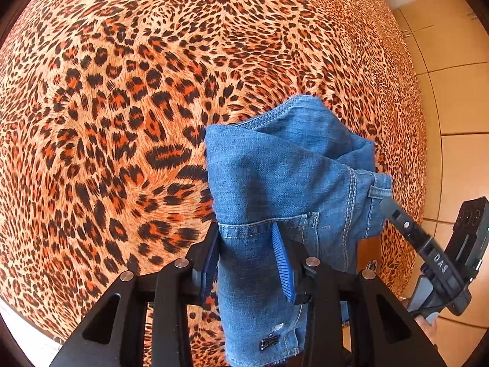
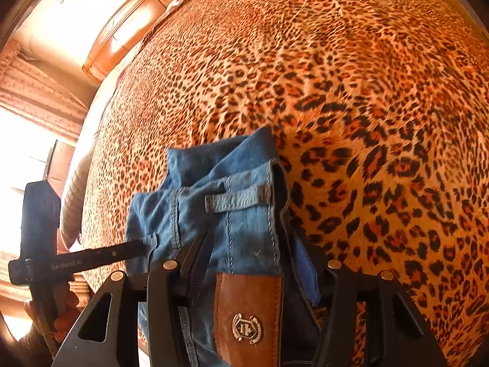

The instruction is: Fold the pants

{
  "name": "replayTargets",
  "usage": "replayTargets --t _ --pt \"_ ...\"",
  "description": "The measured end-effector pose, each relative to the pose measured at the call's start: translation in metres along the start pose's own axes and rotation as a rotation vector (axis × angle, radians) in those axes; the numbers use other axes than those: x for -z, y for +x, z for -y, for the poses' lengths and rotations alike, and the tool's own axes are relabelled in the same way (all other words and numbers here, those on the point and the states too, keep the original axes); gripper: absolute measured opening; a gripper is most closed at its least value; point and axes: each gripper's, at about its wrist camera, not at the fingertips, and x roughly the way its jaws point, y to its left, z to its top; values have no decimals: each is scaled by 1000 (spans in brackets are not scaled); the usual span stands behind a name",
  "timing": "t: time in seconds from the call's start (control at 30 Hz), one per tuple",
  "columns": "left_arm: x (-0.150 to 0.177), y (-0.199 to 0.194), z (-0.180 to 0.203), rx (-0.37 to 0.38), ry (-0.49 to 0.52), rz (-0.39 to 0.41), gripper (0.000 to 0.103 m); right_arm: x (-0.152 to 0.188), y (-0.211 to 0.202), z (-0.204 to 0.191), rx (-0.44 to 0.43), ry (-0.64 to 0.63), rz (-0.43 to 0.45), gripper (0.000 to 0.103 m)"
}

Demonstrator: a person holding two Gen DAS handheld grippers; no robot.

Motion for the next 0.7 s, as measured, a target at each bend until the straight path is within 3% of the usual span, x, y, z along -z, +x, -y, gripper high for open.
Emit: replayTargets --t 0.07,0.1,0.13,0.2,0.27,0.33,0.4,0.57,0.63,0.67,0.7 --pt "-7 3 -2 -11 -14 24 43 -6 11 8 -59 49 -26 53" --pt "-8 5 -1 -9 -20 19 38 -8 18 6 -71 44 -50 46" --pt "-10 5 3 -11 -26 8 35 -10 24 -1 -39 -15 -63 26" --pt "-11 -1 18 -5 -20 18 32 -13 25 -14 10 -97 -82 17" --pt "-8 -4 39 13 45 58 32 -17 11 -14 3 -107 -41 14" --pt "-12 5 53 -23 91 53 31 -20 15 9 56 -61 -52 14" --pt "-16 16 53 -89 84 36 31 -22 27 29 53 14 -94 18" --pt "2 -3 29 -45 52 33 34 -20 6 37 -29 34 -96 34" --pt "21 -11 20 -39 69 31 41 -4 -10 42 -42 35 -117 45" --pt "34 -12 14 -37 68 22 51 8 -16 44 -57 37 -140 51" --pt "42 -13 14 -38 63 7 54 21 -20 47 -78 46 -160 52"
